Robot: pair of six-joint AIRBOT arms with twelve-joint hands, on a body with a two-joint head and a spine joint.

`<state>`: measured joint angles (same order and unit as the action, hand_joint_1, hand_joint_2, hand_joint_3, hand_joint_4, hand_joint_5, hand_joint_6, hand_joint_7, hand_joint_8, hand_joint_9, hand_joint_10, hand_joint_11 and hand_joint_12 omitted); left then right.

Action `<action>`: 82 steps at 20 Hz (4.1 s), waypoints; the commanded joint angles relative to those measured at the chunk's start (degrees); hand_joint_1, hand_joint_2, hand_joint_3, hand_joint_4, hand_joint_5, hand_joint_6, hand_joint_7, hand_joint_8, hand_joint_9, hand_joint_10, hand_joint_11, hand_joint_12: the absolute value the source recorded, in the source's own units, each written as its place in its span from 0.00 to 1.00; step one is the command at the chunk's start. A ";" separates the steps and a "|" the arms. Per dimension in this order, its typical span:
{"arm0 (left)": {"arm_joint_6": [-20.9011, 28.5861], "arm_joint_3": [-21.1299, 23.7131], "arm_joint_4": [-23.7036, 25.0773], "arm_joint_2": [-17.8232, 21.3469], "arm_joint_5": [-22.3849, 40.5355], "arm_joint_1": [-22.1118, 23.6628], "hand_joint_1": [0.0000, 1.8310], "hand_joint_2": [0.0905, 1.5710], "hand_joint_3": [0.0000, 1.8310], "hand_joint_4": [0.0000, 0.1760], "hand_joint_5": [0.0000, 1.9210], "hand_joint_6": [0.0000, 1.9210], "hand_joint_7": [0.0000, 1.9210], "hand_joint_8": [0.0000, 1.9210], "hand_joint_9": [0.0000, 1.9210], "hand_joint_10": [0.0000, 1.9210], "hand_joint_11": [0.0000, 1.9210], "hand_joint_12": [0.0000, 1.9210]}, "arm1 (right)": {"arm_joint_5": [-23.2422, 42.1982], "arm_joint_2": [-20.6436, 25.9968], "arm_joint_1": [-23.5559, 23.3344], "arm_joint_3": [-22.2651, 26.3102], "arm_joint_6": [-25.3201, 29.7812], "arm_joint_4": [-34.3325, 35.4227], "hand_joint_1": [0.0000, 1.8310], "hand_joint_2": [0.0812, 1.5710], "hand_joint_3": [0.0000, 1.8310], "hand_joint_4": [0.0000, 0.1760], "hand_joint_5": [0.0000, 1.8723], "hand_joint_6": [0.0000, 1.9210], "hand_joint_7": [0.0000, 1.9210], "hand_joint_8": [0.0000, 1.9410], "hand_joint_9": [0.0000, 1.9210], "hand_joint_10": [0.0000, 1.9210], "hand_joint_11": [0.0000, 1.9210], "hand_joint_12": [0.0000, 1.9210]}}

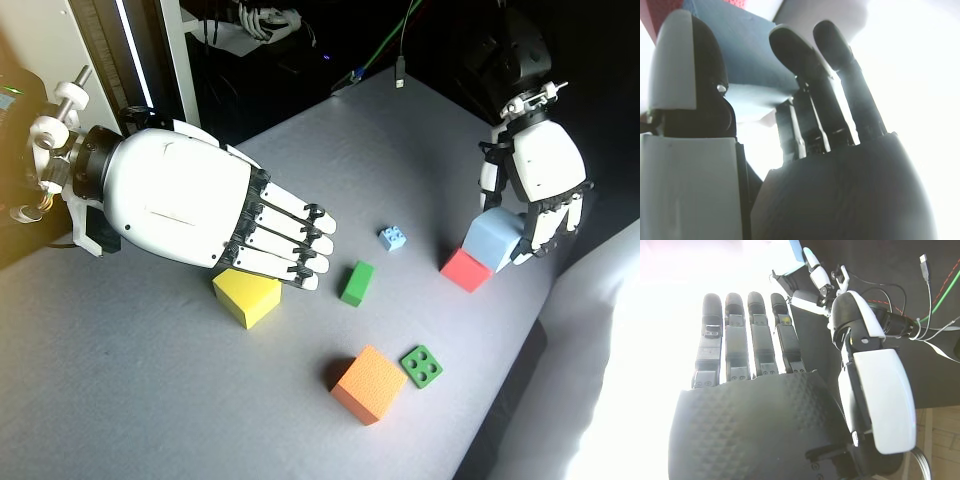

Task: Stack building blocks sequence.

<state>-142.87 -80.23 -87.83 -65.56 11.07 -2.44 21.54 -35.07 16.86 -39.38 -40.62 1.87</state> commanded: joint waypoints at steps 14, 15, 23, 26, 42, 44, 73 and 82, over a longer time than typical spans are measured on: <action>-0.30 0.56 0.60 0.48 0.85 -0.37 0.35 0.55 0.00 0.00 0.02 0.00 0.06 0.00 0.07 0.00 0.00 0.27 | 6.62 0.67 -0.34 0.11 0.24 0.30 0.34 0.80 0.00 0.00 0.13 0.00 0.12 0.00 0.12 0.00 0.00 0.35; -0.30 0.75 0.55 0.60 0.84 -0.38 0.34 0.55 0.00 0.00 0.00 0.00 0.04 0.00 0.05 0.00 0.00 0.21 | 6.62 0.67 -0.34 0.11 0.24 0.30 0.33 0.81 0.00 0.00 0.11 0.00 0.10 0.00 0.10 0.00 0.00 0.29; -0.29 7.86 -0.09 6.39 2.55 -0.70 0.29 0.49 0.00 0.00 0.00 0.00 0.00 0.00 0.00 0.00 0.00 0.00 | 6.95 -2.16 0.76 0.09 -7.49 11.87 0.53 0.57 0.00 0.00 0.00 0.00 0.00 0.00 0.00 0.00 0.00 0.01; 2.48 11.31 2.97 9.25 1.76 -0.66 0.30 0.49 0.00 0.00 0.00 0.00 0.00 0.00 0.00 0.00 0.00 0.00 | 9.45 -5.06 3.98 -0.14 -9.13 14.80 0.71 0.58 0.00 0.00 0.00 0.00 0.00 0.00 0.00 0.00 0.00 0.00; 58.29 22.63 64.03 19.50 14.67 -8.70 0.31 0.51 0.00 0.00 0.00 0.00 0.00 0.00 0.00 0.00 0.00 0.00 | 7.75 -12.24 11.09 -4.63 -6.93 23.92 0.70 0.55 0.00 0.00 0.00 0.00 0.00 0.00 0.00 0.00 0.00 0.12; 75.67 23.57 81.07 21.45 14.69 -12.20 0.29 0.51 0.00 0.00 0.00 0.00 0.00 0.00 0.00 0.00 0.00 0.00 | 8.22 -12.92 11.25 -5.11 -6.94 23.91 0.70 0.54 0.00 0.00 0.00 0.00 0.00 0.00 0.00 0.00 0.00 0.12; 127.87 28.01 144.38 30.96 29.25 -15.97 0.32 0.59 0.00 0.00 0.00 0.00 0.03 0.00 0.03 0.00 0.00 0.05 | 10.90 -17.09 13.17 -9.99 -7.11 23.91 0.74 0.71 0.00 0.00 0.45 0.60 0.52 0.53 0.43 0.63 0.30 0.66; 127.89 28.72 146.22 30.79 27.84 -13.47 0.26 0.62 0.01 0.00 0.00 0.00 0.01 0.00 0.01 0.00 0.01 0.00 | 2.12 -15.55 -2.96 -13.16 -8.29 12.18 0.75 0.69 0.00 0.00 0.47 0.57 0.54 0.46 0.47 0.60 0.33 0.61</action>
<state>-14.92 -51.42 60.60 -35.44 35.48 -16.64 19.68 -51.57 13.26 -52.97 -49.04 13.61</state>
